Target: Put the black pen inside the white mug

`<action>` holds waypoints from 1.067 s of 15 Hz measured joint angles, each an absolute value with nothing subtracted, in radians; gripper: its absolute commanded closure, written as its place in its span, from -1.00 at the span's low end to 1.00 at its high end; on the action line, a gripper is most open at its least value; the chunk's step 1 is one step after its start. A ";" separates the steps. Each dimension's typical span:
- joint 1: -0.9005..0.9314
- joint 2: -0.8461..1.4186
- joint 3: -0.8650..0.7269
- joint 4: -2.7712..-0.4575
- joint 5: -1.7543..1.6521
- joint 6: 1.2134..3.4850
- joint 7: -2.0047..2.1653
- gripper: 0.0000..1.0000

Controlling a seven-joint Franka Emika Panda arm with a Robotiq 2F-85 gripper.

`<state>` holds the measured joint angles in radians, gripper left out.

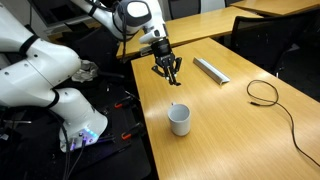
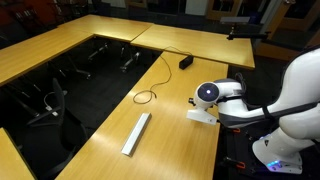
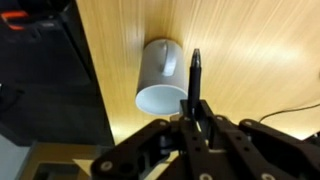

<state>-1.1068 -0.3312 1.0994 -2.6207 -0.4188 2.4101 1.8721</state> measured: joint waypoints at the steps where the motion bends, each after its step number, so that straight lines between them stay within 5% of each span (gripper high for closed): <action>1: -1.106 -0.373 1.091 -2.647 -0.433 2.408 1.873 0.94; 8: -1.006 -0.506 0.985 -2.757 -0.716 2.312 2.033 0.94; 16: -0.876 -0.353 0.900 -2.757 -1.074 2.073 2.386 0.94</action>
